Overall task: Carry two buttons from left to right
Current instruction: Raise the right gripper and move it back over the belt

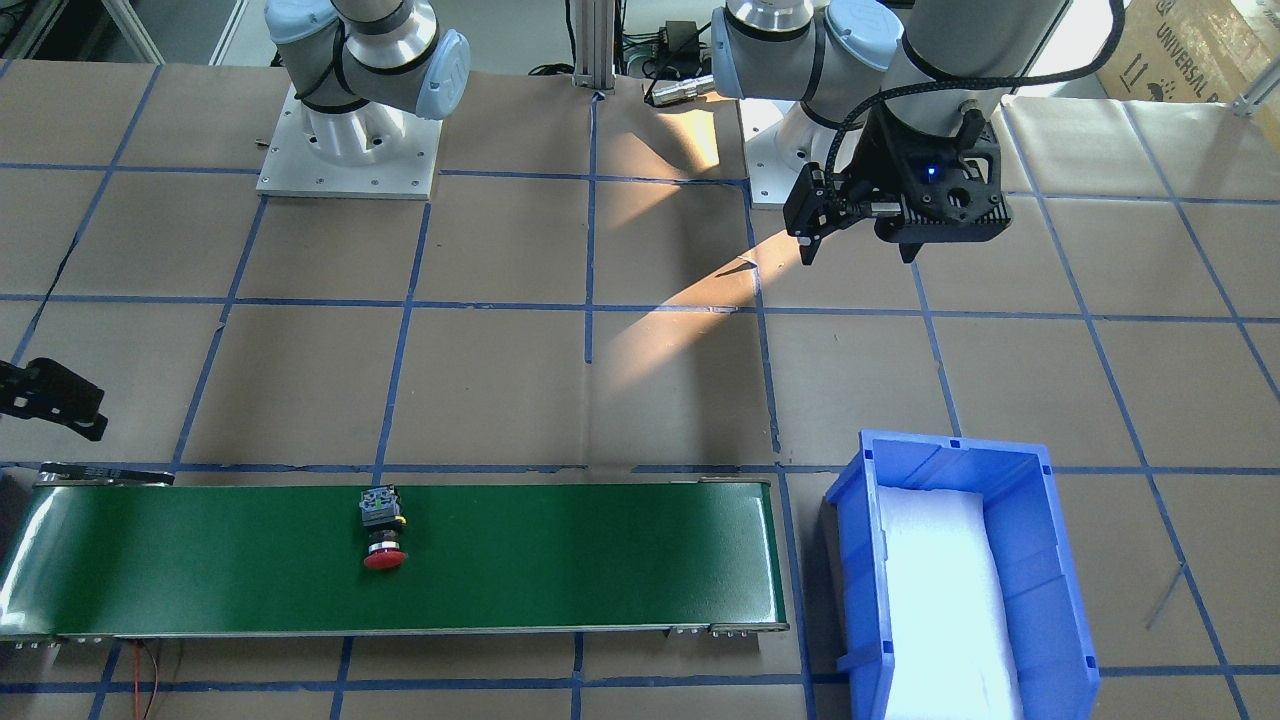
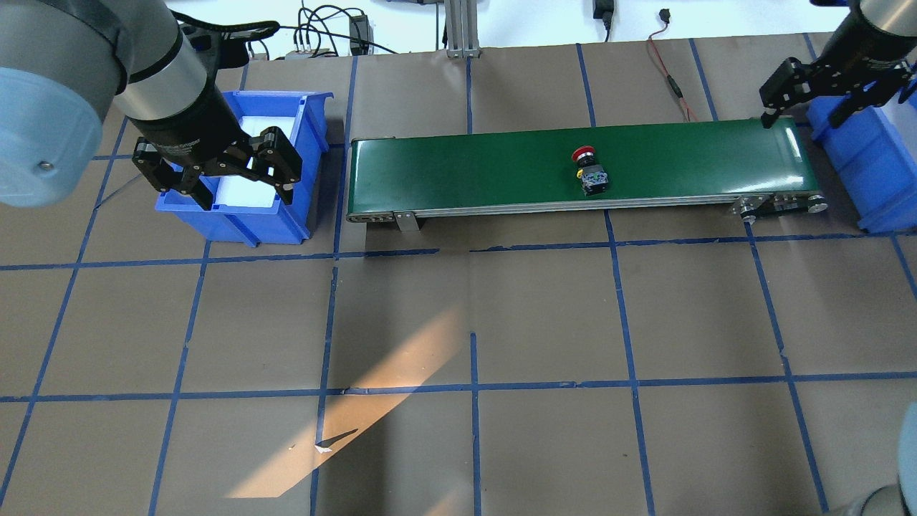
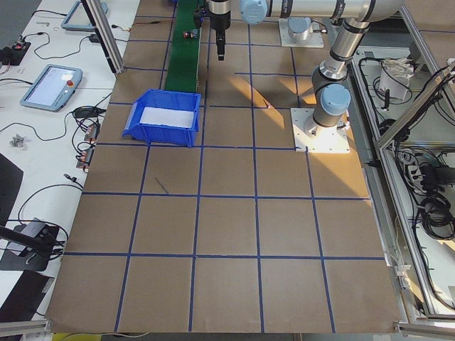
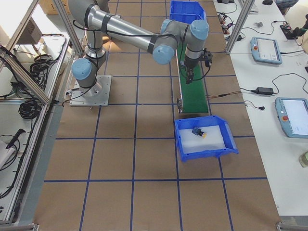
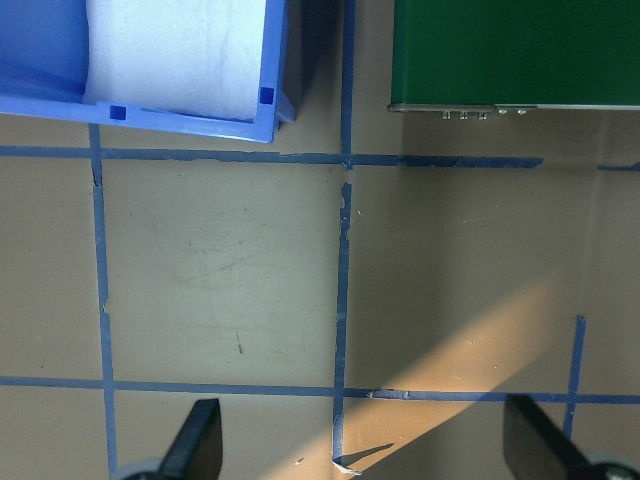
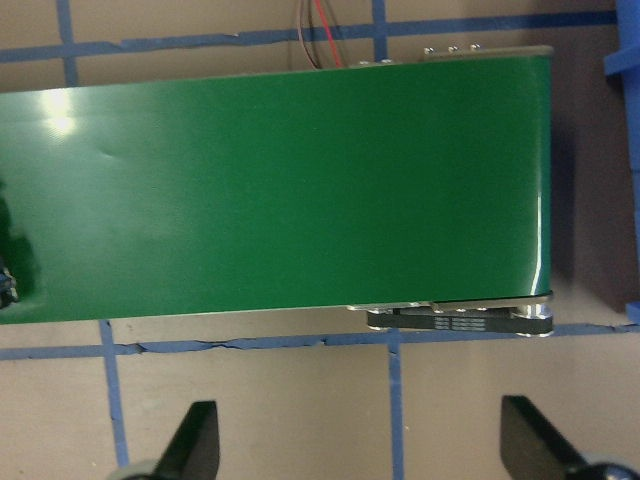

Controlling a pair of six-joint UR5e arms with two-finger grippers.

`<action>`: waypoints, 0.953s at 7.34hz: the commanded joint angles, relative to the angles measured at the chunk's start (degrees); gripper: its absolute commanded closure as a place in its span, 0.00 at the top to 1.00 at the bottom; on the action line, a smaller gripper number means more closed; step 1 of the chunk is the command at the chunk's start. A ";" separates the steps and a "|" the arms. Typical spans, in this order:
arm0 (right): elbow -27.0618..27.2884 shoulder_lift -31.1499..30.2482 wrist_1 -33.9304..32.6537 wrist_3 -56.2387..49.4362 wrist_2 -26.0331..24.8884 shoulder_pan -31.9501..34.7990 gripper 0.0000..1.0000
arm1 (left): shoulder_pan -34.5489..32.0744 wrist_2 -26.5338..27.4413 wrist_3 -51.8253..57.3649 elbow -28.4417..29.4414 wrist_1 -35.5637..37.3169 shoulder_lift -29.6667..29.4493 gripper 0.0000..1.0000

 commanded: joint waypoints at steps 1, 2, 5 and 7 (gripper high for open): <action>0.37 3.18 -7.47 2.86 -0.29 3.49 1.00 | 0.09 0.00 -0.02 0.23 0.00 -0.04 1.00; 0.11 6.08 -7.95 2.94 0.14 3.75 1.00 | 0.09 0.00 0.07 0.15 0.00 0.04 1.00; 0.99 10.32 -8.04 3.03 -0.47 7.08 1.00 | 0.09 0.00 0.07 0.14 0.00 0.04 1.00; 1.34 10.77 -8.04 2.77 -0.47 7.09 1.00 | 0.09 0.00 -0.02 0.06 0.00 0.04 1.00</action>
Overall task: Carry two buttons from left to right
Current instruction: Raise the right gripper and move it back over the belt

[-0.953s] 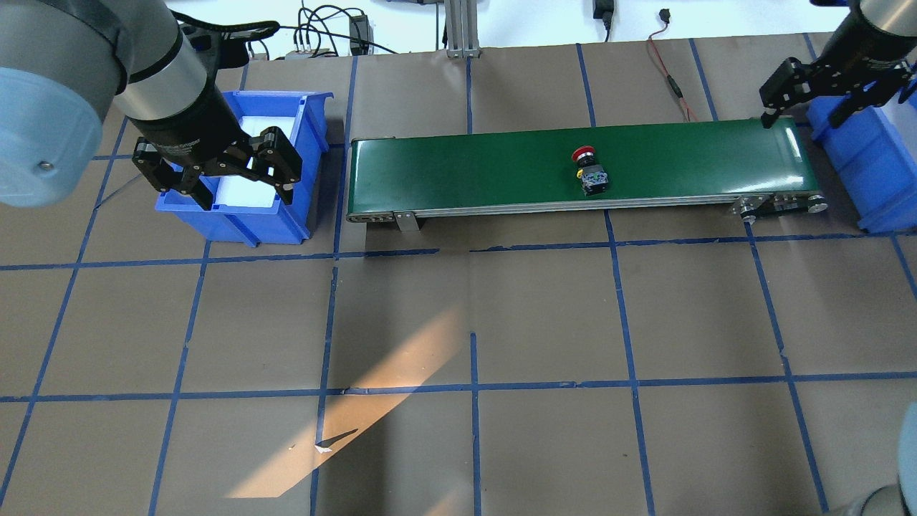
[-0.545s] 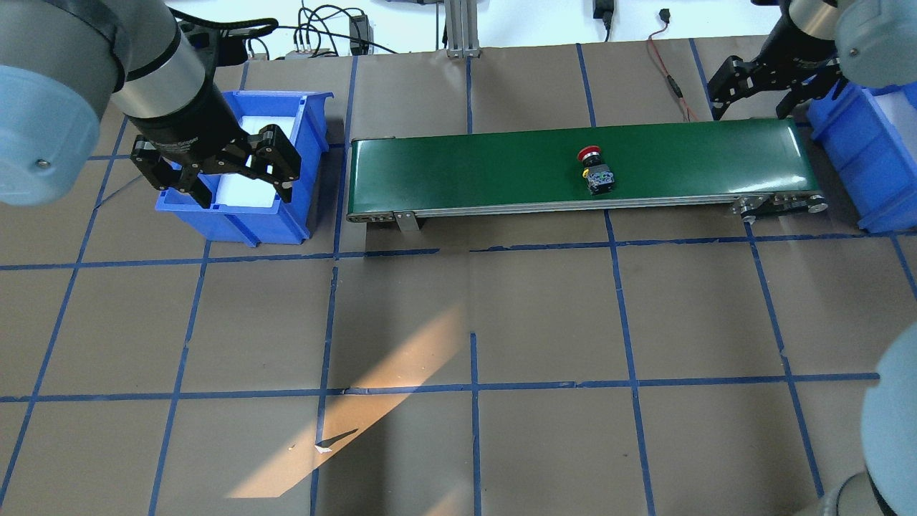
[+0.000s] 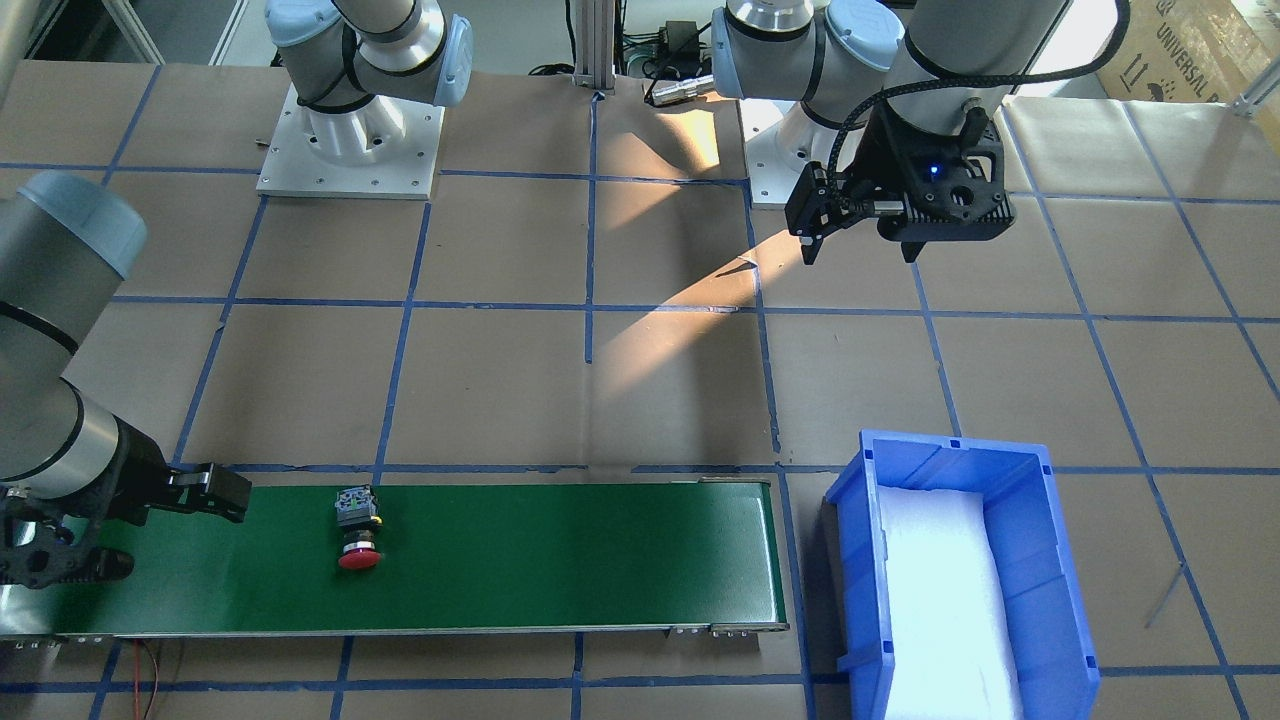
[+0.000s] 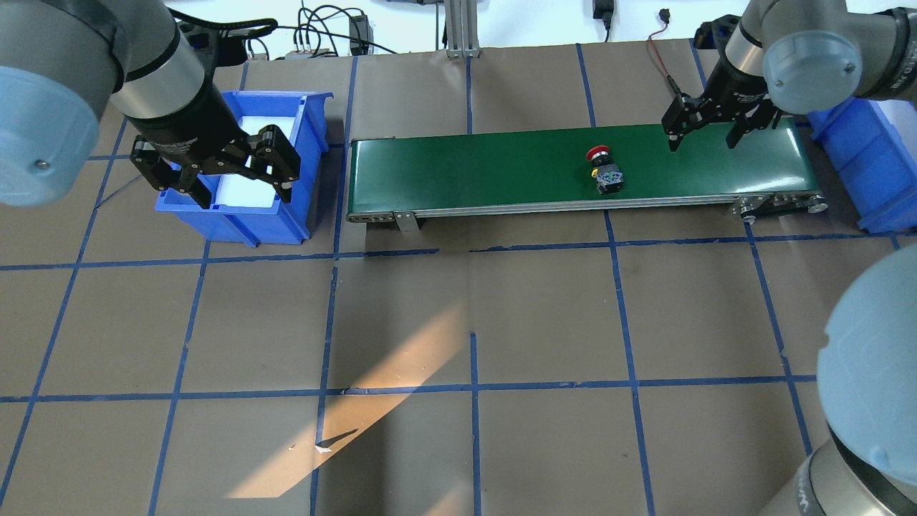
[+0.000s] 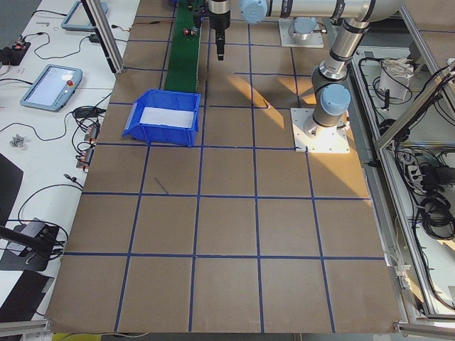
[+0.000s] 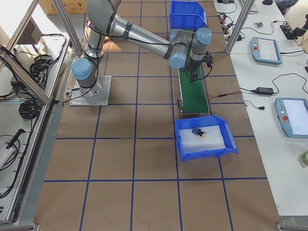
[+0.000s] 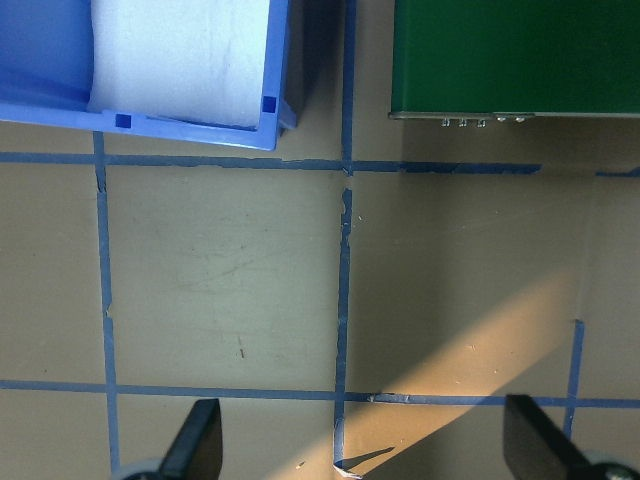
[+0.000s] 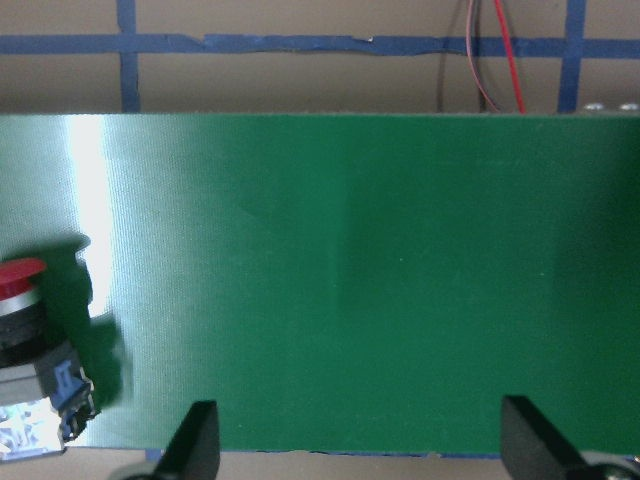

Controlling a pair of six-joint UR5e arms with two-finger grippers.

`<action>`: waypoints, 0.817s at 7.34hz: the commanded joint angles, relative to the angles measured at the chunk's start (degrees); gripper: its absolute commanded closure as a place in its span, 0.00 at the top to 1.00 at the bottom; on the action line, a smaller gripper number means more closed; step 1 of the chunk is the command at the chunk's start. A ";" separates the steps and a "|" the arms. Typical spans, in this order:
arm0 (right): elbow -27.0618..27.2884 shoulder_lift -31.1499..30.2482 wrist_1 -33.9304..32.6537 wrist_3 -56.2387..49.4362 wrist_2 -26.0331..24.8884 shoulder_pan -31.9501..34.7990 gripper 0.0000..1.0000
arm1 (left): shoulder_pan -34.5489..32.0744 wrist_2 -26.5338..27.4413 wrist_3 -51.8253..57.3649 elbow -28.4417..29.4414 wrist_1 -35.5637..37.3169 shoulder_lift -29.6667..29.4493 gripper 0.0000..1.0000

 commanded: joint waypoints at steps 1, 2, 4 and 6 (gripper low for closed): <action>0.36 0.48 -0.02 -0.42 -0.24 0.02 1.00 | 0.00 0.00 -0.03 -0.21 0.00 0.09 1.00; 0.36 0.57 -0.02 -0.33 -0.24 0.02 1.00 | 0.00 0.00 -0.03 -0.21 0.00 0.09 1.00; 1.06 0.83 -0.46 -0.33 -0.33 -0.07 1.00 | 0.00 0.00 -0.03 -0.30 0.00 0.09 1.00; 1.76 1.10 -1.52 -0.33 -0.51 -0.07 1.00 | 0.00 0.00 0.05 -0.30 0.00 0.18 1.00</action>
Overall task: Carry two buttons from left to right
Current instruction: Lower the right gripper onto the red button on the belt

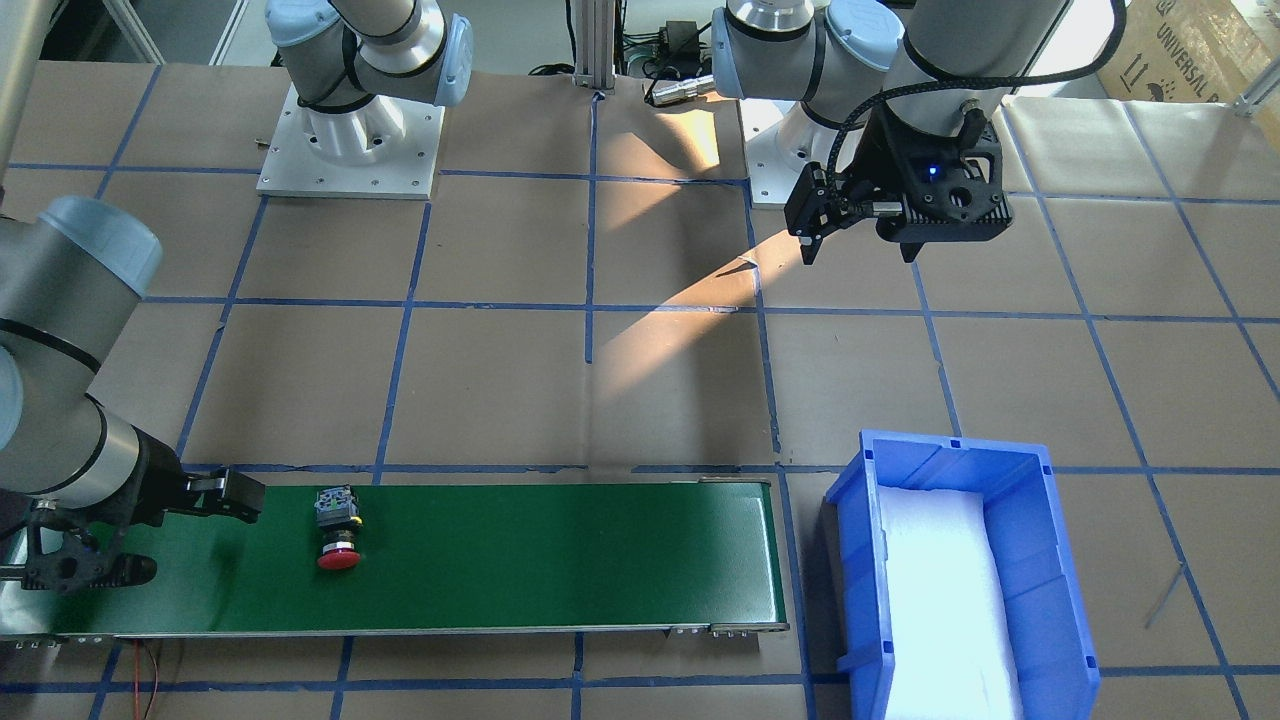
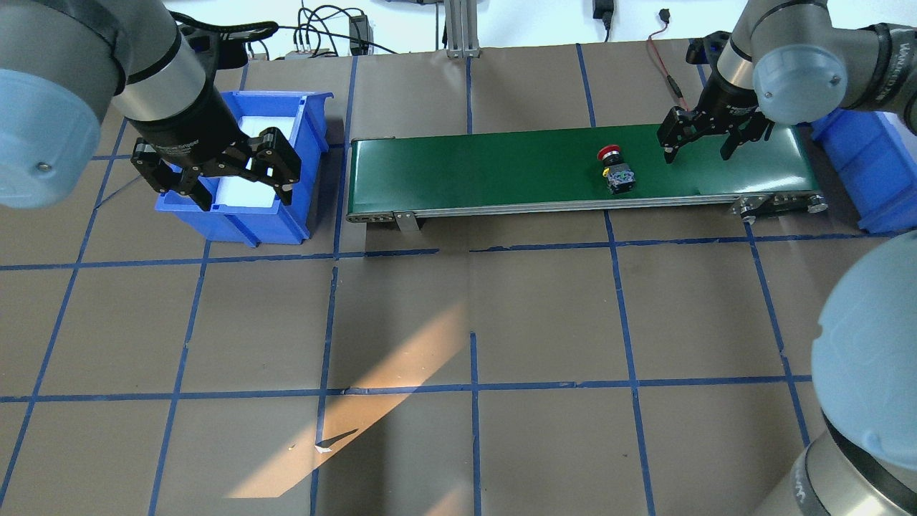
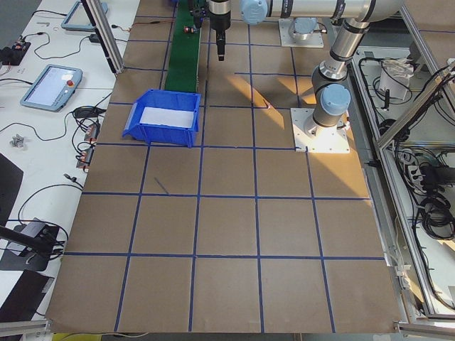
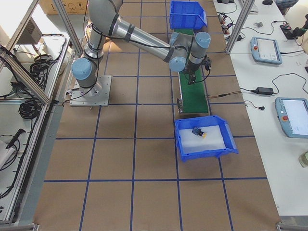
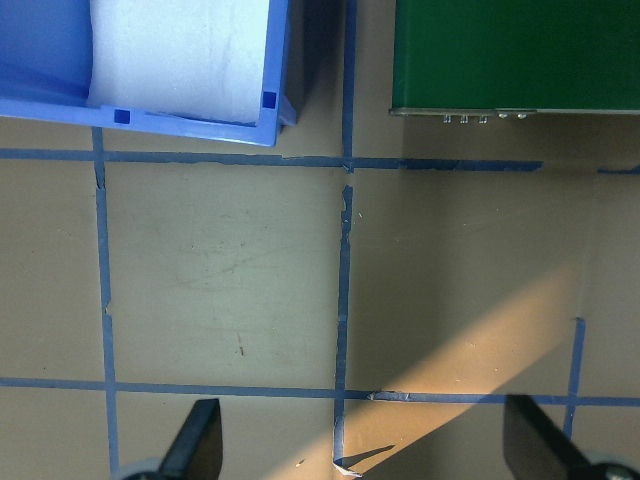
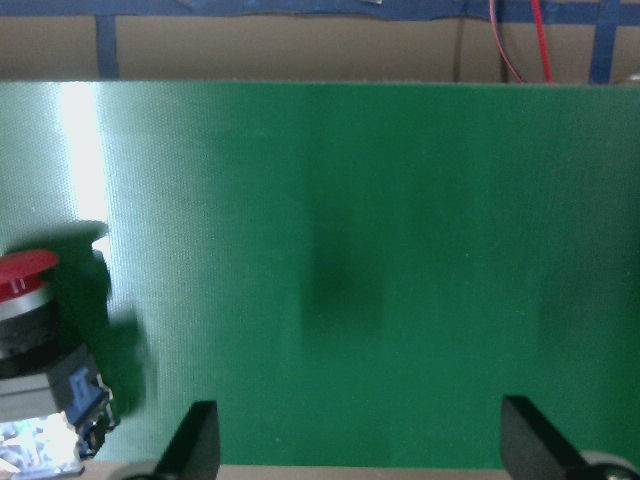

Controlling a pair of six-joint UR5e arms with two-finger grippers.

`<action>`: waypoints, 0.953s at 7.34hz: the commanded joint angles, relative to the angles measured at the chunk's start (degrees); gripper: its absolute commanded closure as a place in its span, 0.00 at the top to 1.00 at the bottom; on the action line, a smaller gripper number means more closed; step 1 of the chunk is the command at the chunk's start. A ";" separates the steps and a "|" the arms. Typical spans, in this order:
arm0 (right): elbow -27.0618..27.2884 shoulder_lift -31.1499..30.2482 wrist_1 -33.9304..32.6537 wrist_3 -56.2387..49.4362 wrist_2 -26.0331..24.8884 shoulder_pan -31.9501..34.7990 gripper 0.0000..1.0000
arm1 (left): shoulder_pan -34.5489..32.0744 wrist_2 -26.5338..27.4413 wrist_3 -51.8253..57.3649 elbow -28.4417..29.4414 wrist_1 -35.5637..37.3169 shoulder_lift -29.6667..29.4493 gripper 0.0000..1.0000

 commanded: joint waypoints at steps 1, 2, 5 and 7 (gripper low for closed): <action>0.42 0.12 -0.45 0.00 -0.06 -0.02 1.00 | 0.00 0.00 -0.02 0.00 0.00 0.06 1.00; 0.42 0.12 -0.45 0.00 -0.06 -0.02 1.00 | 0.00 0.00 -0.02 0.00 0.00 0.06 1.00; 0.24 -0.93 -0.71 2.01 -0.06 0.59 1.00 | 0.00 0.00 -0.02 -0.01 0.00 -0.03 1.00; 0.07 -0.94 -0.71 4.99 -0.41 3.56 1.00 | 0.00 0.00 -0.02 -0.01 0.00 -0.03 1.00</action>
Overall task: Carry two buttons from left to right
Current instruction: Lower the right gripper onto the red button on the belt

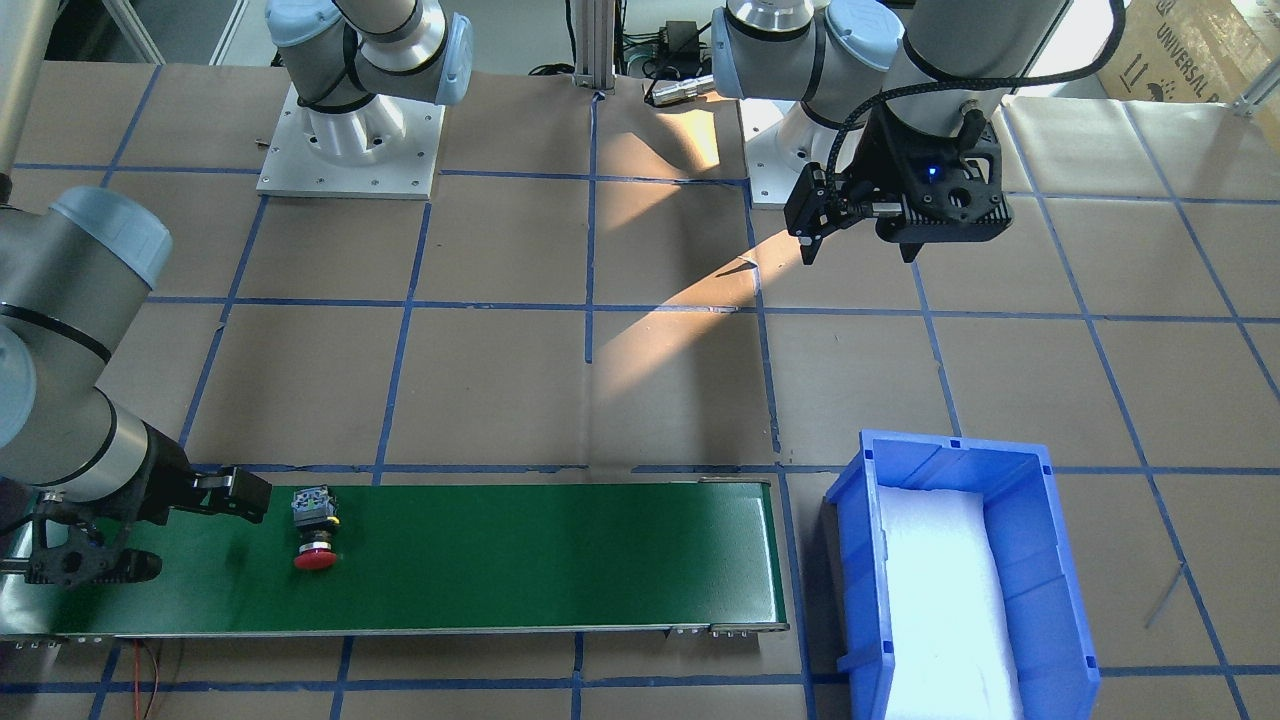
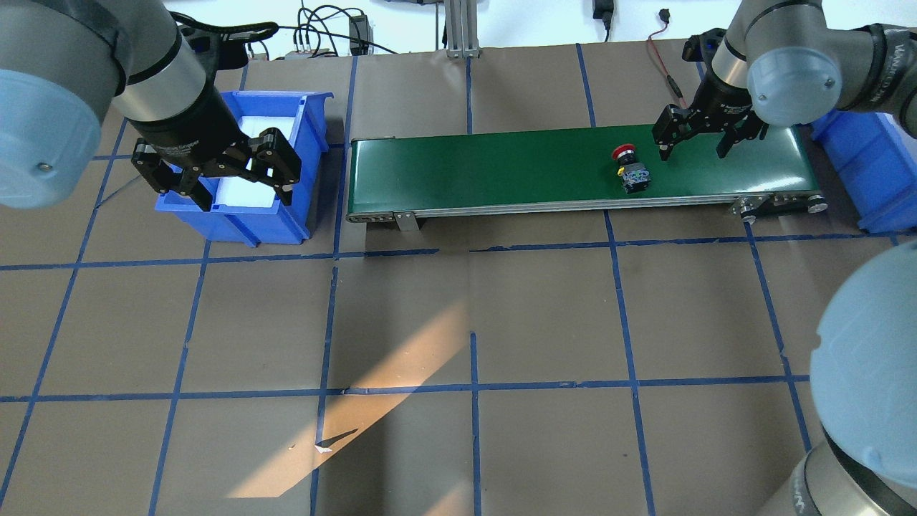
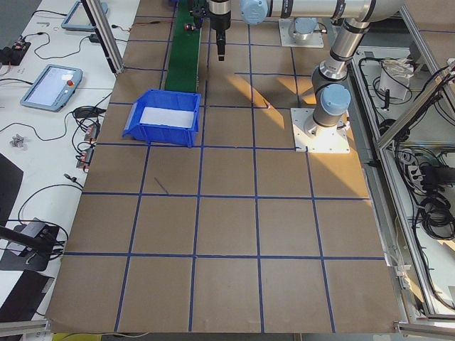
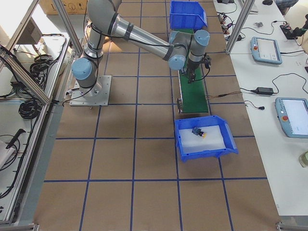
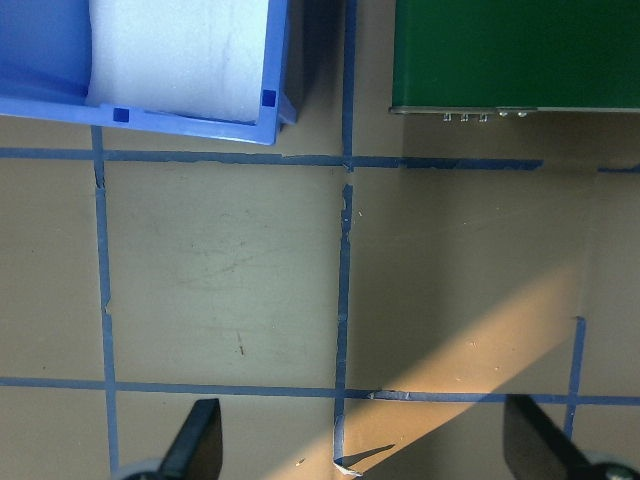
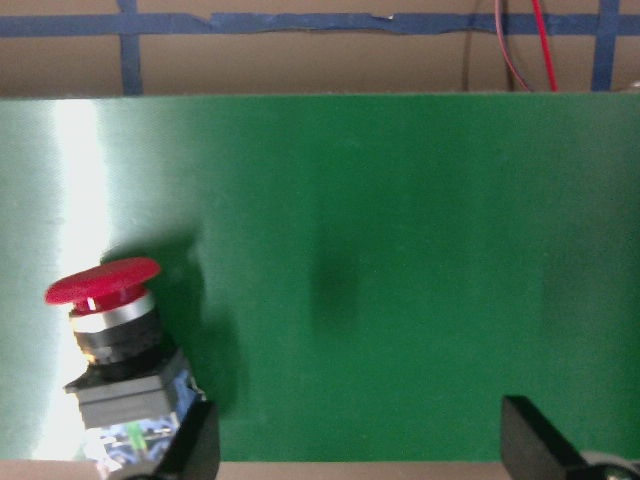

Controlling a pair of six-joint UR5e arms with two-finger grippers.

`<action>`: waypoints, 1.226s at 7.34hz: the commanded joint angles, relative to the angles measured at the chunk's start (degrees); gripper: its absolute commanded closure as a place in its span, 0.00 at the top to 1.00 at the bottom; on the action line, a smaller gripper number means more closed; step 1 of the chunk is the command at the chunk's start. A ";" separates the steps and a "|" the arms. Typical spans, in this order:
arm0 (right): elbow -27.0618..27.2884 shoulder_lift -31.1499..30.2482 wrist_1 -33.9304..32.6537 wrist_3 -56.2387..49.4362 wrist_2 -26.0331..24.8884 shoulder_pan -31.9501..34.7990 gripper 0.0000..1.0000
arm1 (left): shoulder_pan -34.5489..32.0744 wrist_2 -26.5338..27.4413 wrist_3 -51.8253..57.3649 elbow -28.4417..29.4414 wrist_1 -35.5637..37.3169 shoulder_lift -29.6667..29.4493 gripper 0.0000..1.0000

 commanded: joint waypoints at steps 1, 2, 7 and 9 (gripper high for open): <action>0.04 0.26 -0.11 3.13 -1.83 4.21 1.00 | 0.00 0.00 -0.01 0.13 0.00 0.00 1.00; 0.04 0.17 -0.11 3.22 -2.02 5.19 1.00 | 0.00 0.00 0.08 0.22 0.00 0.00 1.00; 2.94 2.29 -4.51 2.52 -2.11 5.29 0.45 | 0.00 0.00 0.08 0.30 0.00 -0.09 1.00; 2.94 1.93 -3.89 2.17 -2.11 5.29 0.30 | 0.00 0.00 0.08 0.30 0.00 -0.09 1.00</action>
